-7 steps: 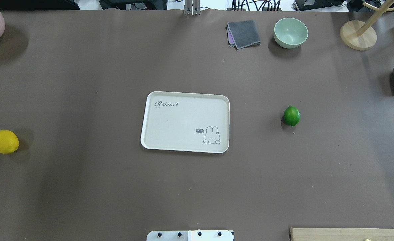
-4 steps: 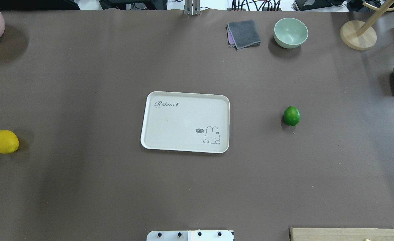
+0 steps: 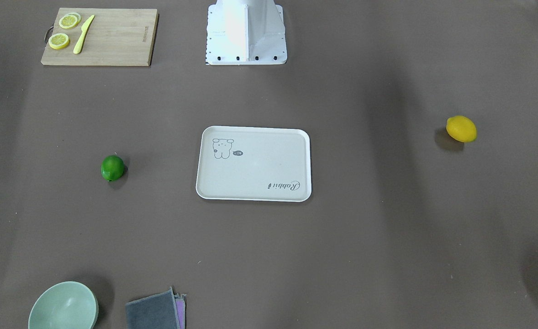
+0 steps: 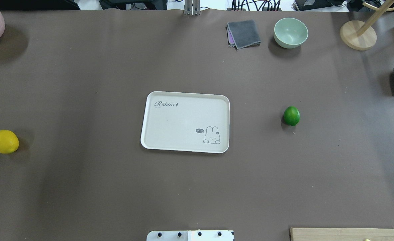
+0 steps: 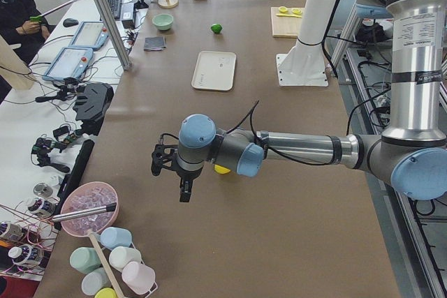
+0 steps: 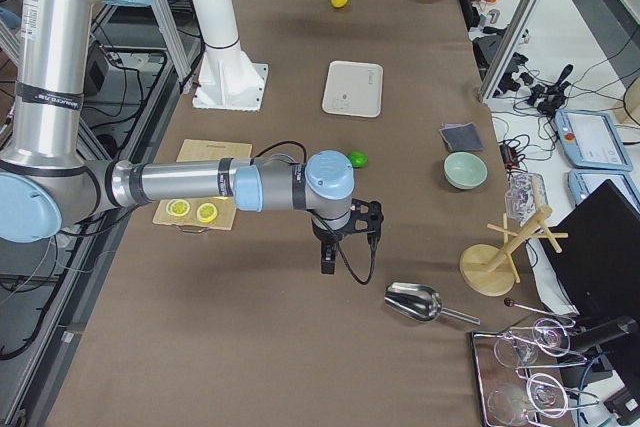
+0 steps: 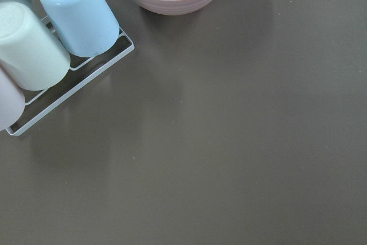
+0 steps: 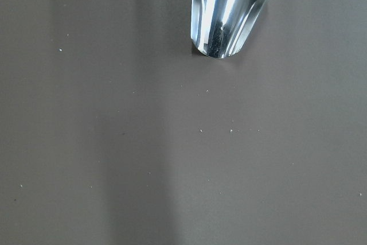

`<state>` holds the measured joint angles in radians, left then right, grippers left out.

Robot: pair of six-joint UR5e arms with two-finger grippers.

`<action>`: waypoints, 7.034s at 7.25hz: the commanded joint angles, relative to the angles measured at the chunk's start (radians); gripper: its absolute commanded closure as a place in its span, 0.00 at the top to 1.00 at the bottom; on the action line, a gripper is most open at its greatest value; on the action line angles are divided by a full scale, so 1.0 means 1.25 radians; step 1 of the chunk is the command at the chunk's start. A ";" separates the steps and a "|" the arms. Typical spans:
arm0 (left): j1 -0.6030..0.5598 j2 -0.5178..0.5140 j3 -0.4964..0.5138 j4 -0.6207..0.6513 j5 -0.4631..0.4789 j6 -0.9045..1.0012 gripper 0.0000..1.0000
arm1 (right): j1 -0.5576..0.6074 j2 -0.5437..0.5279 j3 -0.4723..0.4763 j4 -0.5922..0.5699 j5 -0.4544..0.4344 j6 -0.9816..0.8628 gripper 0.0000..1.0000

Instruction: Place all lemons on tray

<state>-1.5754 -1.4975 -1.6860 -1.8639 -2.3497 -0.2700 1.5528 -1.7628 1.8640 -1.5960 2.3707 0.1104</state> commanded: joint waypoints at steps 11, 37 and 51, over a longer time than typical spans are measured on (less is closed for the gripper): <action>0.012 -0.012 0.006 -0.121 -0.233 -0.051 0.98 | -0.072 0.104 0.004 0.057 0.084 0.028 1.00; 0.695 0.161 -0.074 -0.386 0.543 -1.037 0.97 | -0.576 0.284 -0.027 0.333 -0.261 0.739 1.00; 0.571 -0.069 -0.179 -0.120 0.374 -0.901 0.00 | -0.665 0.340 -0.147 0.334 -0.353 0.729 0.00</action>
<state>-0.8596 -1.5247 -1.9100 -2.0667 -1.8812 -1.3984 0.7219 -1.3428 1.6784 -1.1775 1.9289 1.0296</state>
